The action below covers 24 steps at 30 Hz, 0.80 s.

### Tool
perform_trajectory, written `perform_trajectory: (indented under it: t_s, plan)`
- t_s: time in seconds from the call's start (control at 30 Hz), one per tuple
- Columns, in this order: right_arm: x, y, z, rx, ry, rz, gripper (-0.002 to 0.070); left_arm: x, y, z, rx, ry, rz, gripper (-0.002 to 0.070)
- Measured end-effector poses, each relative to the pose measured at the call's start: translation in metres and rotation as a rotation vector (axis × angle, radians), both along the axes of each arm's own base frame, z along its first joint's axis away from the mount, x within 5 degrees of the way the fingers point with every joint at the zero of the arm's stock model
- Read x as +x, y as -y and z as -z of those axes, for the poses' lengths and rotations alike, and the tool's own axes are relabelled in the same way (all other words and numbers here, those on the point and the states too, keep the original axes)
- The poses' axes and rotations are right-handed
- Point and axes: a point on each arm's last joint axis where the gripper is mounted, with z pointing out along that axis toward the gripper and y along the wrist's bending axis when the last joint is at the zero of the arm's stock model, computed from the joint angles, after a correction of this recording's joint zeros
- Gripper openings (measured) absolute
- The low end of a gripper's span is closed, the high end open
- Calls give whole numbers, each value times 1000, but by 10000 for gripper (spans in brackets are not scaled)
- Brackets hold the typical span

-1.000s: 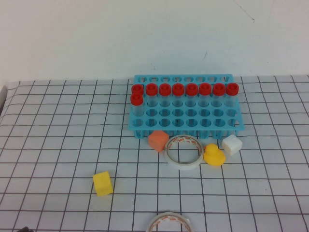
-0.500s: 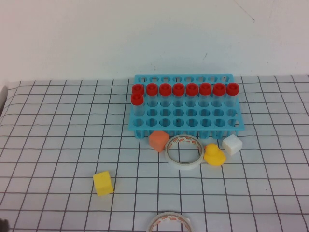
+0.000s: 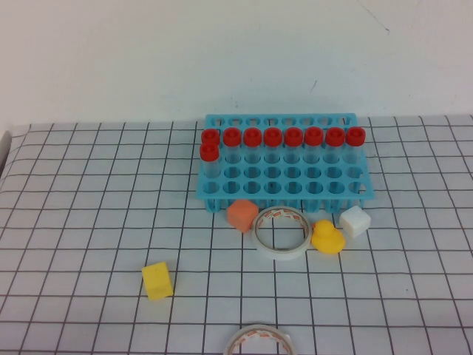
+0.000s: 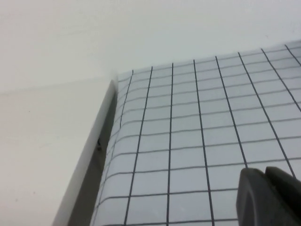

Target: Place the test tubes

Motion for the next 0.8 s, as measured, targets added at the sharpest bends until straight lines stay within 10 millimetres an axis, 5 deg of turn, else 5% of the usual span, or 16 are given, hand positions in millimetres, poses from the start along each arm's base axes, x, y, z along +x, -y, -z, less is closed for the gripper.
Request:
perform_trajectory:
  t_s: [0.13,0.8]
  plan:
    - [0,0,0,0,0,0,-1,3,1,15,-30,-10,11,-1]
    - [0,0,0,0,0,0,-1,0,3,25,-114,-113,9,-1]
